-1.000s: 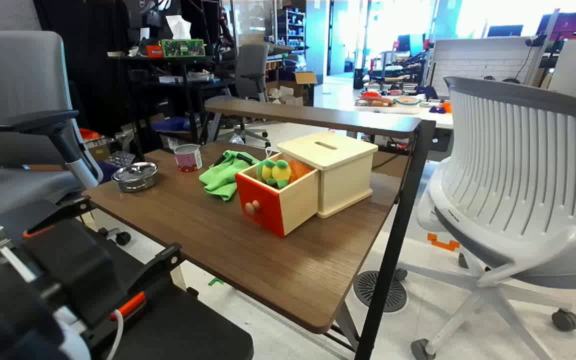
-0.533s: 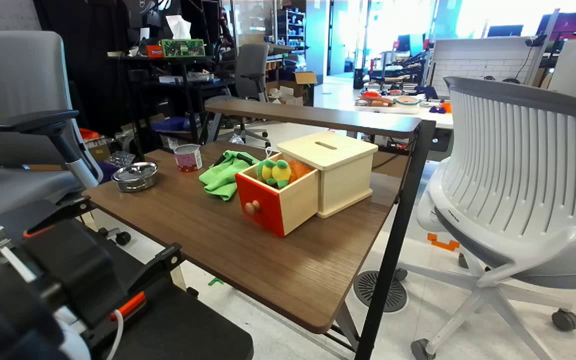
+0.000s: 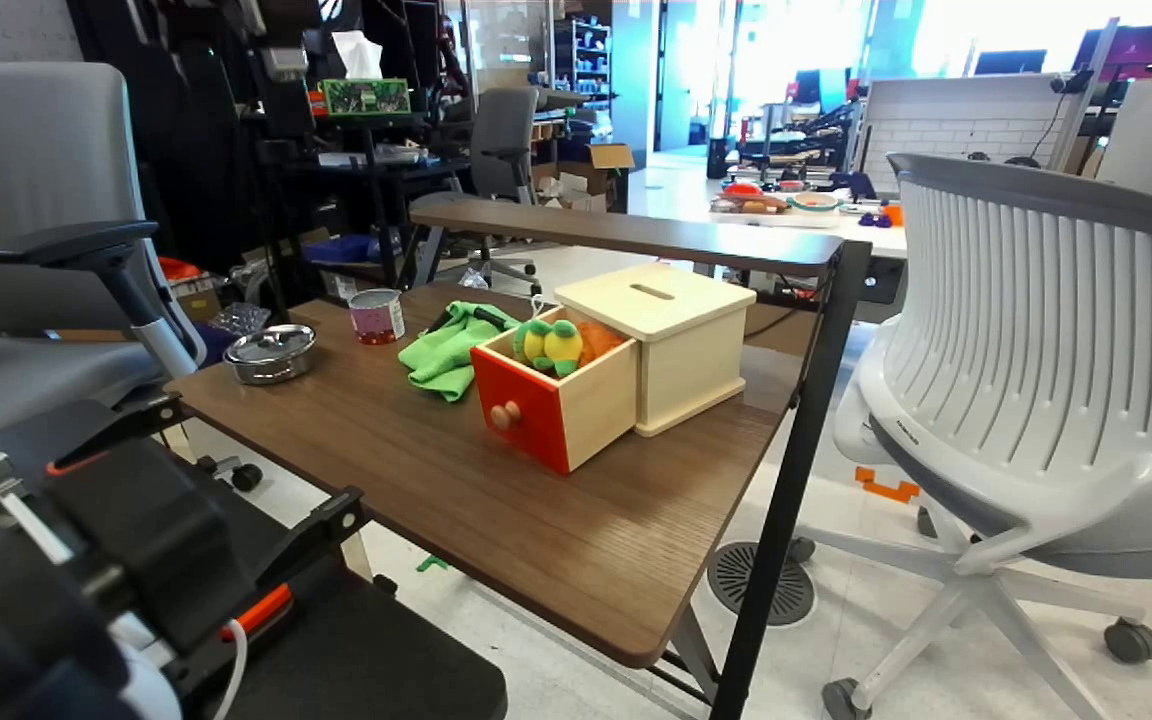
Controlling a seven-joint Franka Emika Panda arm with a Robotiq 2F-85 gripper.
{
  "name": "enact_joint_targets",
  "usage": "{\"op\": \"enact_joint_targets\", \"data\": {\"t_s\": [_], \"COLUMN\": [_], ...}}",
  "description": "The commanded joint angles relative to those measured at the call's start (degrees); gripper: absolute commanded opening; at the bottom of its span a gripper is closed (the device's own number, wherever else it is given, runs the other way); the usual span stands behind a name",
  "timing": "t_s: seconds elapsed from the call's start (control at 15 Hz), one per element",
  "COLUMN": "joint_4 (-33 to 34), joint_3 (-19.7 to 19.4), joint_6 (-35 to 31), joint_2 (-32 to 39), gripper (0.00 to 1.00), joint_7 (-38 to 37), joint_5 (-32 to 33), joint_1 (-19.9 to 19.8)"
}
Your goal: Move the green cloth closer to the edge of the table
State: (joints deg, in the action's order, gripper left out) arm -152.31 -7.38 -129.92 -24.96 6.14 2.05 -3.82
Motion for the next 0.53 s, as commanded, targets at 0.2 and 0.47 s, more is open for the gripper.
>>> {"op": "enact_joint_targets", "data": {"t_s": [0.2,0.47], "joint_4": [7.07,15.26], "joint_3": [4.11,7.84], "joint_6": [-14.04,-19.52], "joint_2": [16.71,29.24], "gripper": [1.0,1.0], "joint_7": [-2.9,-12.02], "joint_5": [-13.25,-9.5], "joint_1": [7.54,6.93]}}
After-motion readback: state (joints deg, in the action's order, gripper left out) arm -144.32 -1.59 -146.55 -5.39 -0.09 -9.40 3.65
